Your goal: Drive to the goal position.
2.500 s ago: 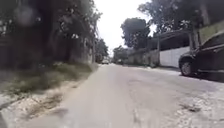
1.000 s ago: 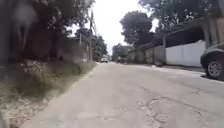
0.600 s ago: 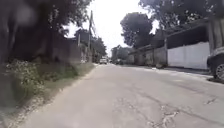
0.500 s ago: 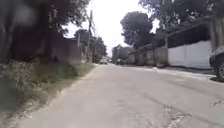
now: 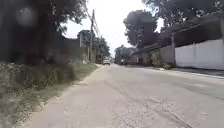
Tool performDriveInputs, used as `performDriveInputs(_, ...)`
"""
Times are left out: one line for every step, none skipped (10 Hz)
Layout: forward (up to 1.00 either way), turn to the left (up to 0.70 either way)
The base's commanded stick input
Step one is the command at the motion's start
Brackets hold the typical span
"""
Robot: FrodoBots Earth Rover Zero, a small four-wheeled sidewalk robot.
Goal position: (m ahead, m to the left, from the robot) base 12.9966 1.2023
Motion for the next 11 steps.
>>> performDriveInputs(1.00, -0.01)
performDriveInputs(1.00, -0.15)
performDriveInputs(1.00, -0.35)
performDriveInputs(1.00, -0.13)
performDriveInputs(1.00, 0.00)
performDriveInputs(1.00, 0.00)
performDriveInputs(1.00, 0.00)
performDriveInputs(1.00, 0.00)
performDriveInputs(1.00, 0.00)
performDriveInputs(1.00, 0.00)
performDriveInputs(1.00, 0.00)
